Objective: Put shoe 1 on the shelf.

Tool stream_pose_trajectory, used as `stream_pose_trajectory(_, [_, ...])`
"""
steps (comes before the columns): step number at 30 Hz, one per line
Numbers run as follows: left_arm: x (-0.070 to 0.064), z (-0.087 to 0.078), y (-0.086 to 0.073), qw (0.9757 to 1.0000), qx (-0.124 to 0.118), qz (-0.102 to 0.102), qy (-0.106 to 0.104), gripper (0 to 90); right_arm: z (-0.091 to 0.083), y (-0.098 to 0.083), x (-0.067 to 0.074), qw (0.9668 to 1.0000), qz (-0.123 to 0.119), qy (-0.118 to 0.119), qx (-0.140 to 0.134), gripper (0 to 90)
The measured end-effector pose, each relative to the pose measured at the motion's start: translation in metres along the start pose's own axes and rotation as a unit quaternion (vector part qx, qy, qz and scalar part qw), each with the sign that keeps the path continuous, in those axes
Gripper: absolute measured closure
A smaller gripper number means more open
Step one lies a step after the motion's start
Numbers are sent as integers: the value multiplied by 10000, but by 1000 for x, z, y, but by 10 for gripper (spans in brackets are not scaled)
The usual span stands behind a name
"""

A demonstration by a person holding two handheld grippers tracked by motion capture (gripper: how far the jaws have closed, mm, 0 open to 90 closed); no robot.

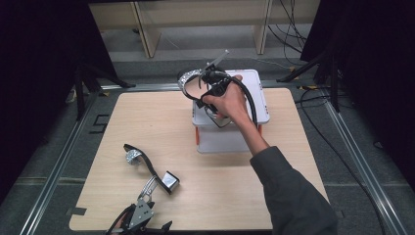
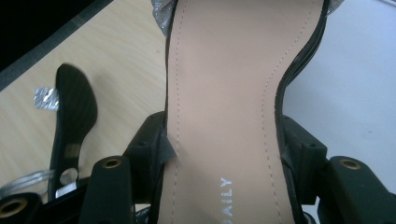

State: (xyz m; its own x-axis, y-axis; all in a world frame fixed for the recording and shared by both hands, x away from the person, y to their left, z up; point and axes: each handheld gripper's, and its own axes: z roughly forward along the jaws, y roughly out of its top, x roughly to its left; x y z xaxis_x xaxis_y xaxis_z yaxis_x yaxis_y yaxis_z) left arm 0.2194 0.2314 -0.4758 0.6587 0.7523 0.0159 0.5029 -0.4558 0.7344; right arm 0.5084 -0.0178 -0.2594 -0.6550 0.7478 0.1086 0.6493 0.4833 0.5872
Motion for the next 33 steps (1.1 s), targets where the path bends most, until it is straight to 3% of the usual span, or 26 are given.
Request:
stream_pose_trajectory(4, [0, -2, 0, 10000, 25, -13, -15, 157, 11, 11, -15, 9989, 429, -141, 95, 427])
stream_pose_trajectory(7, [0, 0, 0, 10000, -12, -18, -33, 157, 14, 14, -22, 9982, 543, -205, 132, 427])
stream_pose_trajectory(8, [0, 0, 0, 10000, -8, -18, -15, 157, 19, 16, -28, 9962, 828, -218, 178, 427])
stream_pose_trajectory(9, [0, 0, 0, 10000, -8, -18, -15, 157, 19, 16, -28, 9962, 828, -218, 178, 427])
stream_pose_trajectory(10, [0, -2, 0, 10000, 26, -14, -43, 157, 24, 16, -34, 9941, 1029, -270, 230, 427])
stream_pose_trajectory(12, [0, -2, 0, 10000, 6, -26, -41, 157, 28, 17, -38, 9918, 1173, -425, 289, 427])
stream_pose_trajectory(15, [-1, -2, 0, 10000, 1, -27, -50, 157, 31, 18, -42, 9900, 1299, -454, 320, 427])
stream_pose_trajectory(18, [-1, -2, 0, 10000, 2, -3, -61, 157, 35, 19, -47, 9855, 1559, -568, 363, 426])
stream_pose_trajectory(19, [-1, -2, 0, 10000, 2, -3, -61, 157, 35, 19, -47, 9855, 1559, -568, 363, 426])
stream_pose_trajectory(24, [-2, -2, 0, 9999, -50, -70, -90, 157, 43, 19, -51, 9793, 1812, -760, 491, 425])
stream_pose_trajectory(29, [0, -1, 0, 10000, -37, 35, -76, 157, 48, 20, -53, 9784, 1809, -840, 538, 421])
stream_pose_trajectory(33, [-1, -1, 0, 10000, -42, 19, -71, 157, 49, 21, -52, 9763, 1980, -758, 437, 385])
